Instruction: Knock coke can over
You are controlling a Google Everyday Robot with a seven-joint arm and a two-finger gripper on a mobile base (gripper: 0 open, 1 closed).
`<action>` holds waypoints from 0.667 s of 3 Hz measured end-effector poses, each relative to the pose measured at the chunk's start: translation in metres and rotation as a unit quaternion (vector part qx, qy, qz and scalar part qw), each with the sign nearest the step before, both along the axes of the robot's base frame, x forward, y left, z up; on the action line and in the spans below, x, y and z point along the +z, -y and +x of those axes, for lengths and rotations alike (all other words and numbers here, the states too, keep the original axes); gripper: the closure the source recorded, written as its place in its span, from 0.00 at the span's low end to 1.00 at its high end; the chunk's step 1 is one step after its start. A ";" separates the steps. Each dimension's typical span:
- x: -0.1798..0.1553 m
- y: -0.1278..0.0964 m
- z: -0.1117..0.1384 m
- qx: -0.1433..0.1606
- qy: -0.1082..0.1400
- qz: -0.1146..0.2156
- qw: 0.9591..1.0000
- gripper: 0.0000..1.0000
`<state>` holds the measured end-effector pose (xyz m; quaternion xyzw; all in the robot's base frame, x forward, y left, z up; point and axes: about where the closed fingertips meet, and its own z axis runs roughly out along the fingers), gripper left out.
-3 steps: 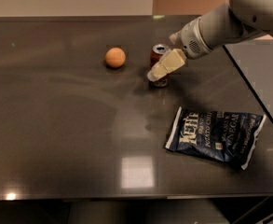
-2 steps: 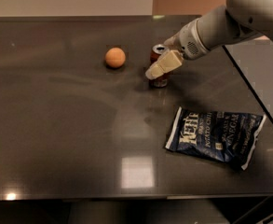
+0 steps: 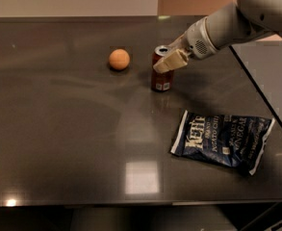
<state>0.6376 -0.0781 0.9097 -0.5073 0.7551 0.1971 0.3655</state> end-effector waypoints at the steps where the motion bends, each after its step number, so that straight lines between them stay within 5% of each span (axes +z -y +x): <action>1: 0.017 0.000 -0.011 0.021 -0.002 -0.019 1.000 0.88; 2: 0.028 0.001 -0.033 0.063 -0.007 -0.070 0.996 1.00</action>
Offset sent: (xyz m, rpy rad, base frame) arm -0.0682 -0.0098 0.0452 -0.3053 0.0278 0.2458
